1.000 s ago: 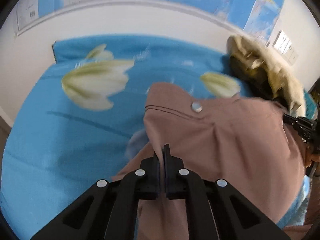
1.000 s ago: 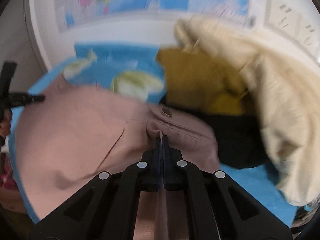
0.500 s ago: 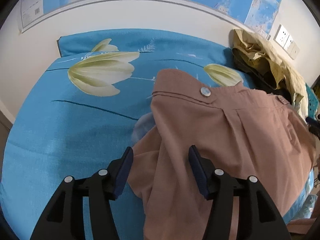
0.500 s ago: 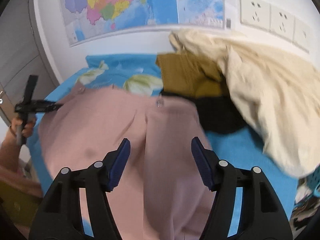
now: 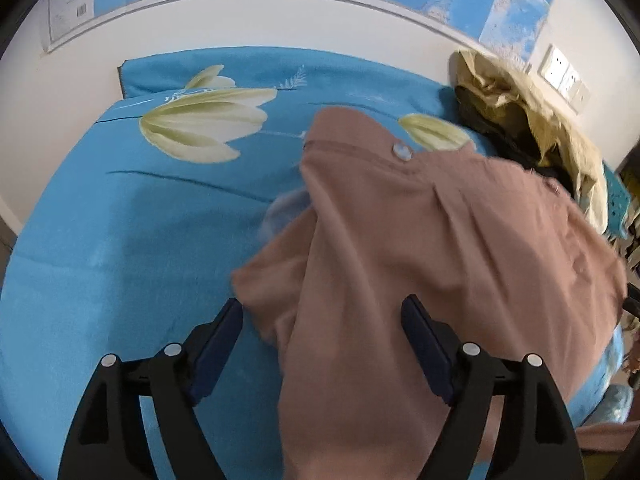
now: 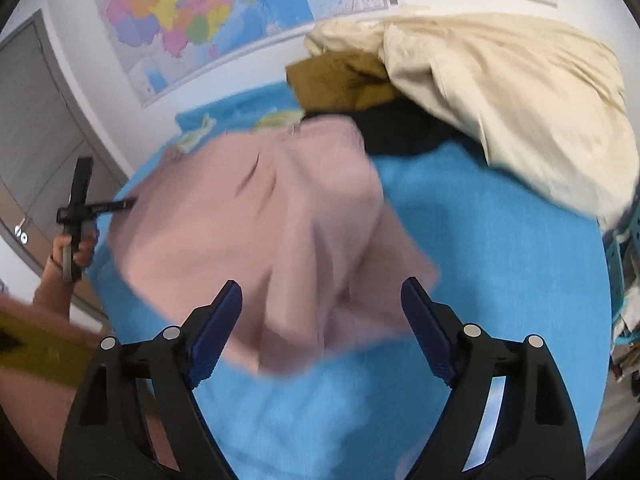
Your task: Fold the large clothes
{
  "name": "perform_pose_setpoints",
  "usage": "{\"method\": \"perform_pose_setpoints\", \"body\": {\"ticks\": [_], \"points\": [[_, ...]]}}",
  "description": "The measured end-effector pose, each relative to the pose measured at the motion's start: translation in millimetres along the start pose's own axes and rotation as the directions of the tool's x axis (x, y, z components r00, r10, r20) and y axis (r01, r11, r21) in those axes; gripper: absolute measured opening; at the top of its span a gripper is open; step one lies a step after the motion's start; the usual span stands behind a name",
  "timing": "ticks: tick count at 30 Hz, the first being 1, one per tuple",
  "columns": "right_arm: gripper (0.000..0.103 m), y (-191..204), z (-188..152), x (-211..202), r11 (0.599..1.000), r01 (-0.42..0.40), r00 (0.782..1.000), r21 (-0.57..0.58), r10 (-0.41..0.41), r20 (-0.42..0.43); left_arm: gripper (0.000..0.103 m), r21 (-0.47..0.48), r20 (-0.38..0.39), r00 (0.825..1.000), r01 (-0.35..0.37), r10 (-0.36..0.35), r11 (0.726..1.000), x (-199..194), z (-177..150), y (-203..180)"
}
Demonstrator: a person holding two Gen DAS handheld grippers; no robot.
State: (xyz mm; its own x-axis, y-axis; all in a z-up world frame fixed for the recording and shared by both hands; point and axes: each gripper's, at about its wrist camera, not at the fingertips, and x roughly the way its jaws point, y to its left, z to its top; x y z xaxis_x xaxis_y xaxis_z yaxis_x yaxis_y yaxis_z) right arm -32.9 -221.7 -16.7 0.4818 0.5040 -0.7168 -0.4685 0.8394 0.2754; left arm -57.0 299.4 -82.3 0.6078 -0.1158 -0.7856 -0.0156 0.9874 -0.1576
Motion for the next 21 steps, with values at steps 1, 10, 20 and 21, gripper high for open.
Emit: {"method": "perform_pose_setpoints", "body": {"ticks": [1,10,20,21], "points": [[0.061,1.3,-9.7,-0.5,1.000,0.012,1.000,-0.010,-0.012,-0.015,0.072,0.000,-0.007,1.000,0.007,-0.007,1.000,1.8,-3.2,0.0],[0.001,-13.3,4.3,-4.5,0.997,0.042,0.999,0.059,-0.043,0.016,0.069,-0.016,-0.006,0.998,-0.061,0.061,0.998,5.4,-0.7,-2.4],[0.073,-30.6,-28.8,-21.1,0.928,-0.166,0.986,0.334,0.156,0.058,0.073,-0.155,-0.007,0.991,0.127,-0.130,0.980,-43.0,-42.0,22.0],[0.084,-31.0,-29.9,-20.8,0.920,-0.189,0.982,0.344,0.181,0.057,0.073,-0.153,-0.015,0.988,0.148,-0.152,0.977,-46.0,-48.4,19.9]]}}
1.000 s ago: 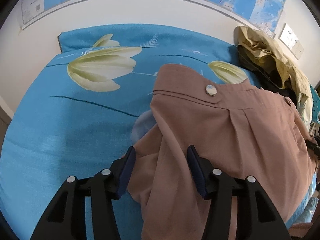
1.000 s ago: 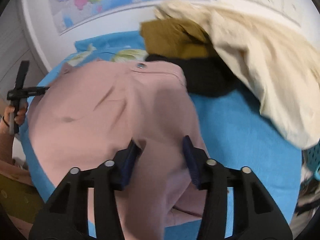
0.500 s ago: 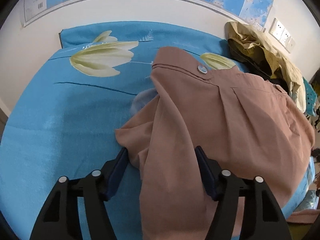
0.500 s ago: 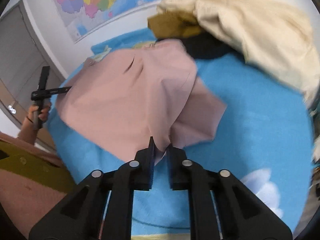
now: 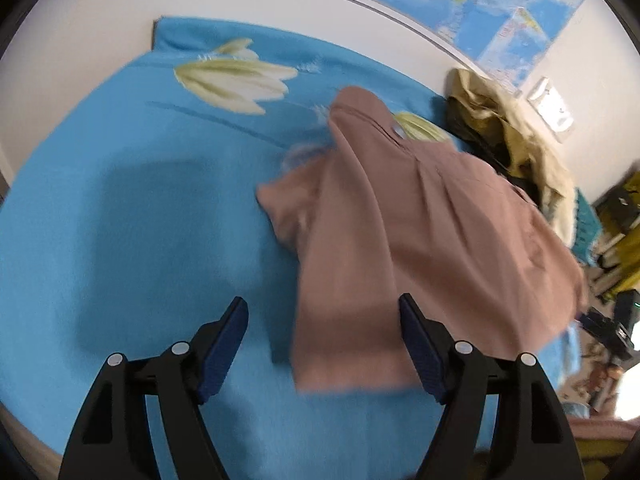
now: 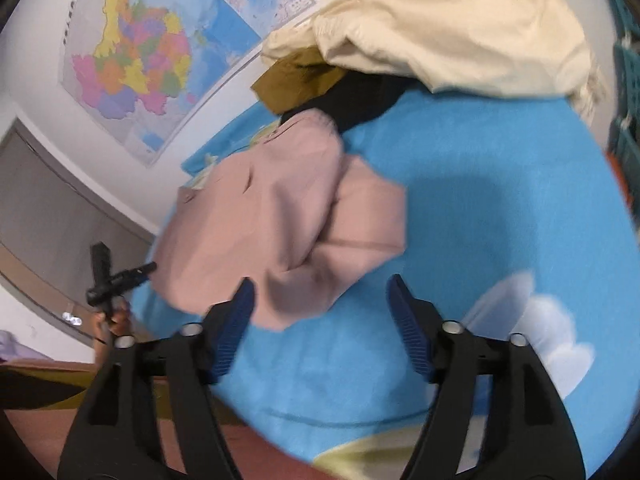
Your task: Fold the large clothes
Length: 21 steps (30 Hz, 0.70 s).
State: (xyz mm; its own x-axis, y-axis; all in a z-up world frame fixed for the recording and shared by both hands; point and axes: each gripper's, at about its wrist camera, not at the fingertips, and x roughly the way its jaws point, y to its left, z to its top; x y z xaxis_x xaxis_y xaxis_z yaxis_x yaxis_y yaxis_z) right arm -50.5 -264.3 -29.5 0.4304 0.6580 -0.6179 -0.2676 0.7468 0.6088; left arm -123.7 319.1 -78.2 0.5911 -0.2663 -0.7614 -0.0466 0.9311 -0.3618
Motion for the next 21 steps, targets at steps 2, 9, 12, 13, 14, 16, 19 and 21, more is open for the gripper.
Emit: {"method": "perform_pose_setpoints", "body": {"ticks": [2,9,12,13,14,16,19,21], "points": [[0.086,4.5,-7.3,3.6,0.998,-0.060,0.998,0.015,0.060,-0.022,0.073,0.008,-0.020,0.999,0.041,-0.041,0.999,-3.2,-12.7,-4.8],[0.087,21.8,-8.1,39.4,0.998,-0.056,0.992,0.025,0.059,-0.109,0.077,0.030,-0.090,0.983,0.165,-0.161,0.986,3.4,-45.7,-30.3],[0.088,21.6,-7.4,54.9,0.999,-0.006,0.992,0.038,0.010,-0.128,0.082,0.046,-0.098,0.980,0.177,-0.172,0.983,6.1,-51.5,-41.0],[0.088,22.1,-5.4,57.1,0.999,-0.013,0.993,0.040,0.017,-0.115,0.084,0.043,-0.104,0.975,0.201,-0.195,0.979,8.2,-51.9,-44.8],[0.088,22.9,-2.0,61.3,0.999,-0.018,0.994,0.042,0.022,-0.109,0.088,0.034,-0.109,0.970,0.221,-0.216,0.975,11.7,-50.5,-47.5],[0.089,23.5,3.5,67.5,0.998,-0.019,0.995,0.053,0.024,-0.092,0.096,0.030,-0.101,0.966,0.240,-0.236,0.970,19.0,-46.4,-54.5],[0.092,22.8,8.7,73.4,0.996,-0.029,0.997,0.079,0.034,-0.068,0.096,0.005,-0.070,0.968,0.243,-0.242,0.970,27.6,-37.4,-60.6],[0.093,23.3,10.9,76.7,0.996,-0.031,0.998,0.086,0.036,-0.054,0.096,-0.030,-0.050,0.961,0.271,-0.272,0.962,31.8,-30.9,-58.6]]}}
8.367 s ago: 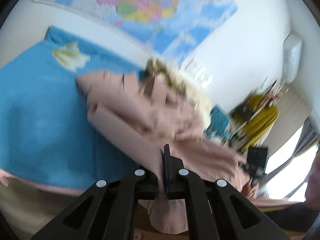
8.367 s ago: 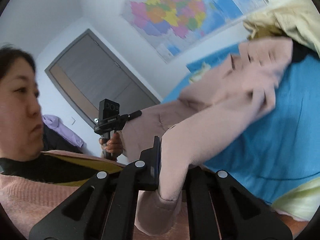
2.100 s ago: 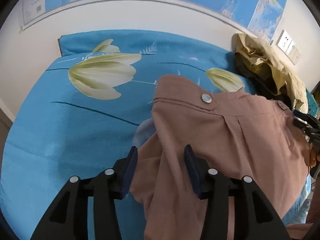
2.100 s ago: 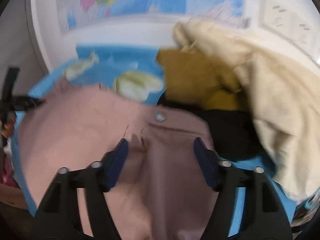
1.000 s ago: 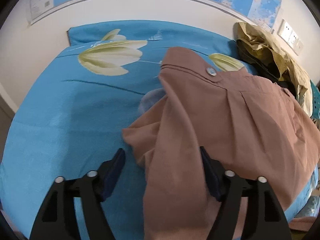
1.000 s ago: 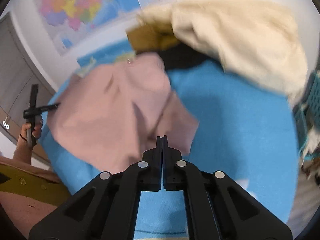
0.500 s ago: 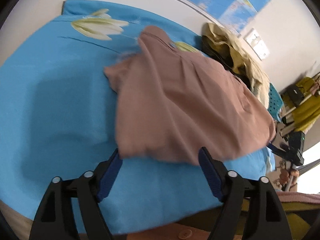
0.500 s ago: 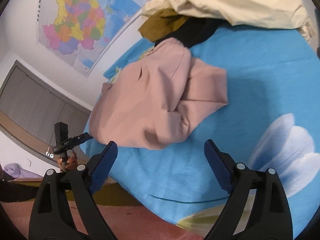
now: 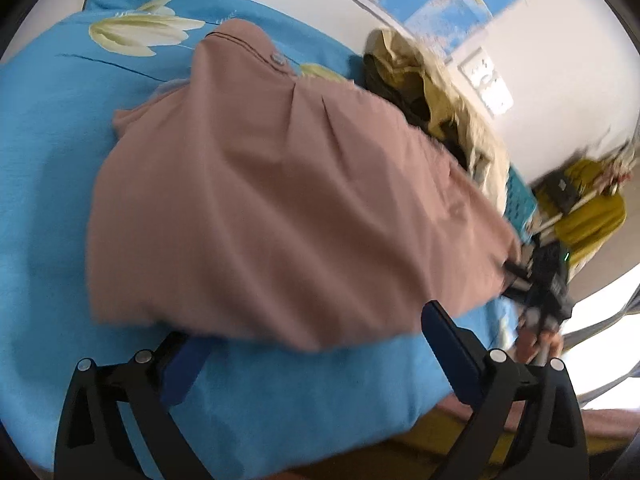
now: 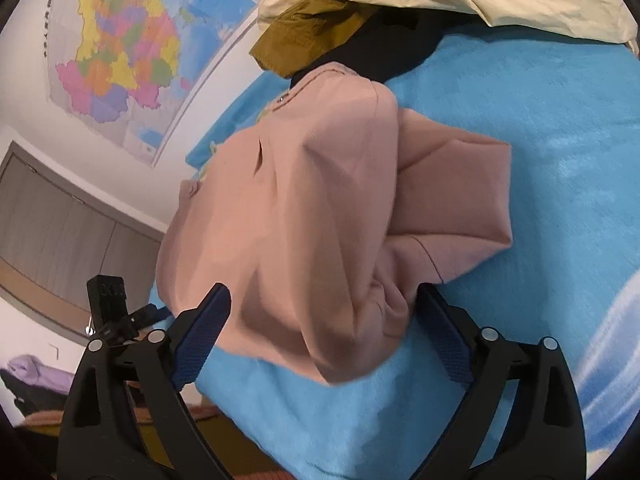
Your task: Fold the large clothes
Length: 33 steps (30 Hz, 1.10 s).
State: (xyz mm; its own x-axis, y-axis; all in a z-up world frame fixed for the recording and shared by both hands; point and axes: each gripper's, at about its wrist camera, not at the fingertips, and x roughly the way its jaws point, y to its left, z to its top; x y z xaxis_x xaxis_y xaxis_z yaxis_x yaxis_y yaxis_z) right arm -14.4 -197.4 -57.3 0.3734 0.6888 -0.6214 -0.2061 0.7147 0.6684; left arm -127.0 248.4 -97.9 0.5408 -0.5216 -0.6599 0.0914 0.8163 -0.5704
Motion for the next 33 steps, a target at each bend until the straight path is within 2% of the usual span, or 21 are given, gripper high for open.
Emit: {"method": "perform_pose_setpoints", "body": {"ticks": [3,10,11,12,13,14,15,16,17,18,19,23,28,30,31,32,33], "points": [[0.096,3.2,4.9,7.0,1.000,-0.008,1.000,0.002,0.008,0.019,0.096,-0.063,0.052,0.998,0.050,-0.047,0.997,7.4,11.0,4.3],[0.095,16.5,22.9,35.4,0.999,-0.037,0.999,-0.028,0.038,0.035,0.096,-0.105,0.110,0.992,0.072,-0.061,0.992,15.1,23.8,4.2],[0.092,18.5,24.8,39.6,0.998,-0.043,0.998,-0.035,0.044,0.033,0.096,-0.104,0.111,0.992,0.064,-0.053,0.992,15.5,24.6,3.3],[0.083,19.6,26.5,43.1,0.998,-0.052,0.998,-0.037,0.053,0.022,0.095,-0.100,0.111,0.993,0.052,-0.040,0.994,16.2,25.2,1.3],[0.072,19.1,29.3,47.5,0.997,-0.072,0.997,-0.034,0.072,0.007,0.088,-0.092,0.111,0.994,0.022,-0.012,0.995,17.2,25.6,-0.9],[0.068,15.1,31.5,49.1,0.996,-0.085,0.996,-0.017,0.085,0.005,0.078,-0.086,0.109,0.994,-0.010,0.019,0.996,19.4,26.5,-2.0],[0.060,10.0,33.1,49.4,0.995,-0.096,0.995,0.001,0.096,0.005,0.075,-0.076,0.106,0.993,-0.036,0.044,0.996,21.2,28.1,-3.3],[0.055,4.5,36.4,49.4,0.994,-0.103,0.995,0.021,0.103,0.005,0.071,-0.067,0.104,0.993,-0.056,0.063,0.996,22.4,29.8,-4.0],[0.054,1.8,38.0,48.9,0.993,-0.108,0.994,0.040,0.108,0.006,0.065,-0.062,0.104,0.991,-0.076,0.082,0.995,23.0,31.2,-4.2],[0.054,-0.2,39.0,48.3,0.992,-0.116,0.993,0.055,0.116,0.007,0.064,-0.057,0.104,0.991,-0.083,0.088,0.995,23.7,32.4,-3.5],[0.054,0.2,39.3,48.6,0.992,-0.114,0.994,0.050,0.113,0.006,0.065,-0.057,0.103,0.991,-0.075,0.081,0.996,24.2,33.7,-2.0],[0.060,7.2,38.2,50.9,0.996,-0.087,0.996,0.020,0.087,0.012,0.086,-0.108,0.106,0.994,0.013,-0.002,0.994,25.0,38.6,5.4],[0.063,9.8,40.5,54.7,0.996,-0.087,0.996,0.025,0.087,0.020,0.088,-0.082,0.114,0.993,-0.022,0.031,0.996,31.2,42.0,-2.6],[0.058,10.5,41.3,56.6,0.997,-0.082,0.997,0.018,0.081,0.018,0.078,-0.077,0.114,0.989,-0.084,0.092,0.994,31.9,42.0,-5.5],[0.054,9.4,41.4,57.4,0.997,-0.076,0.997,0.023,0.076,0.018,0.065,-0.075,0.110,0.984,-0.135,0.142,0.988,31.8,41.9,-7.3],[0.054,9.3,41.5,57.7,0.997,-0.076,0.997,0.018,0.076,0.016,0.059,-0.073,0.107,0.980,-0.160,0.167,0.984,31.8,41.6,-8.1],[0.054,9.2,41.2,57.5,0.997,-0.078,0.997,0.011,0.078,0.015,0.059,-0.073,0.105,0.978,-0.173,0.180,0.982,31.7,41.1,-8.4]]}}
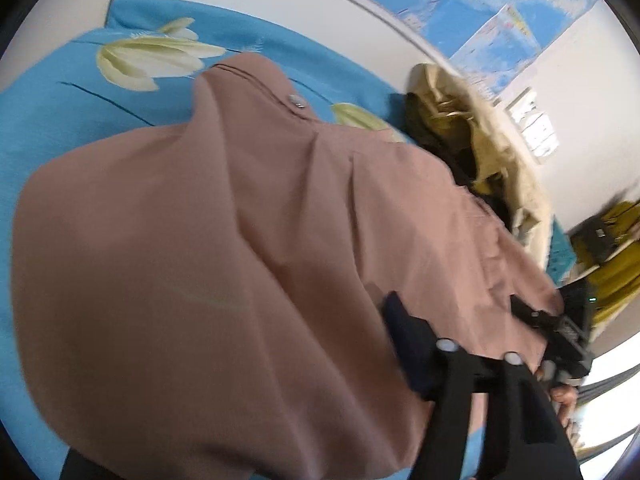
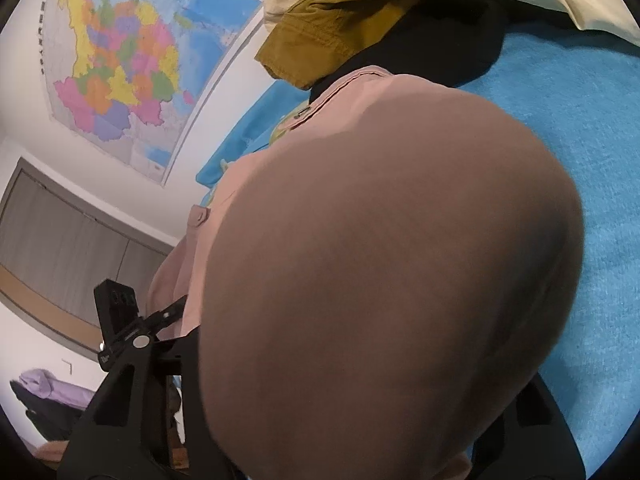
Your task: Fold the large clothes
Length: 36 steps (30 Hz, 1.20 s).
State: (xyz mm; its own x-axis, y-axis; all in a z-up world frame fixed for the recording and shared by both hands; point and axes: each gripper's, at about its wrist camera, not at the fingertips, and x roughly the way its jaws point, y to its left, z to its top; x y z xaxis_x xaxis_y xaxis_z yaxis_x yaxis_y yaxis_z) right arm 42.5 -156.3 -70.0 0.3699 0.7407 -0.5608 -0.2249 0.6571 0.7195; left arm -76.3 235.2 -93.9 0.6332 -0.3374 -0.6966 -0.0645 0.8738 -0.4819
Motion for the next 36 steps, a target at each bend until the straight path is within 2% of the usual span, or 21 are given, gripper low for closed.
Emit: {"method": "perform_pose_setpoints", "body": {"ticks": [9,15,18,19,20,21,22,23,24,26,29,34,36], "points": [[0.053,-0.6,-0.5,-1.3,1.000,0.002,1.000,-0.004,-0.002,0.001,0.057,0.031,0.007,0.999,-0.048,0.048,0.998,1.8,-1.0,-5.9],[0.054,0.7,-0.6,-0.7,1.000,0.006,1.000,-0.008,-0.006,0.004,0.057,0.045,0.010,0.999,-0.047,0.046,0.998,2.0,-1.5,-5.8],[0.060,2.6,-0.8,0.3,0.999,0.013,1.000,-0.030,-0.013,0.004,0.063,0.052,0.008,1.000,-0.025,0.024,0.998,3.3,-1.3,-6.7],[0.063,3.8,-1.0,0.7,0.999,0.016,1.000,-0.032,-0.015,0.006,0.069,0.050,0.008,1.000,-0.004,0.004,0.999,4.0,-1.0,-6.8],[0.062,5.6,-0.5,1.8,0.999,0.021,1.000,-0.035,-0.021,0.005,0.070,0.048,0.011,1.000,0.002,-0.002,0.999,4.0,-0.9,-6.9],[0.057,6.5,0.1,2.8,0.999,0.030,1.000,-0.036,-0.030,0.001,0.070,0.049,0.014,1.000,0.001,-0.001,0.999,4.3,-1.0,-7.2],[0.046,6.9,1.1,5.0,0.998,0.037,0.999,-0.040,-0.038,-0.010,0.070,0.049,0.019,1.000,-0.003,0.002,0.999,4.9,-0.4,-7.7],[0.038,7.6,1.5,6.8,0.998,0.037,0.999,-0.043,-0.038,-0.018,0.057,0.044,0.025,0.999,-0.020,0.019,0.999,4.9,0.0,-7.3],[0.025,7.7,1.6,8.8,0.999,0.023,0.999,-0.039,-0.024,-0.028,0.047,0.037,0.026,0.999,-0.031,0.030,0.999,5.3,1.0,-5.9],[0.022,12.0,2.0,11.2,0.999,-0.013,0.999,-0.043,0.011,-0.046,0.024,-0.017,0.005,1.000,0.023,-0.023,1.000,6.1,5.0,4.6],[0.018,28.0,6.1,5.7,0.996,-0.067,0.997,-0.066,0.064,-0.035,0.014,-0.048,0.008,0.997,0.077,-0.077,0.996,-2.3,13.7,13.5],[0.016,72.7,23.8,-8.1,0.979,-0.151,0.988,-0.140,0.151,-0.007,0.012,-0.001,0.057,0.990,0.126,-0.126,0.992,-30.5,35.3,5.6],[0.016,92.6,36.0,-11.3,0.969,-0.174,0.984,-0.175,0.178,0.005,0.012,0.030,0.090,0.988,0.123,-0.125,0.992,-46.0,51.7,0.9]]}}
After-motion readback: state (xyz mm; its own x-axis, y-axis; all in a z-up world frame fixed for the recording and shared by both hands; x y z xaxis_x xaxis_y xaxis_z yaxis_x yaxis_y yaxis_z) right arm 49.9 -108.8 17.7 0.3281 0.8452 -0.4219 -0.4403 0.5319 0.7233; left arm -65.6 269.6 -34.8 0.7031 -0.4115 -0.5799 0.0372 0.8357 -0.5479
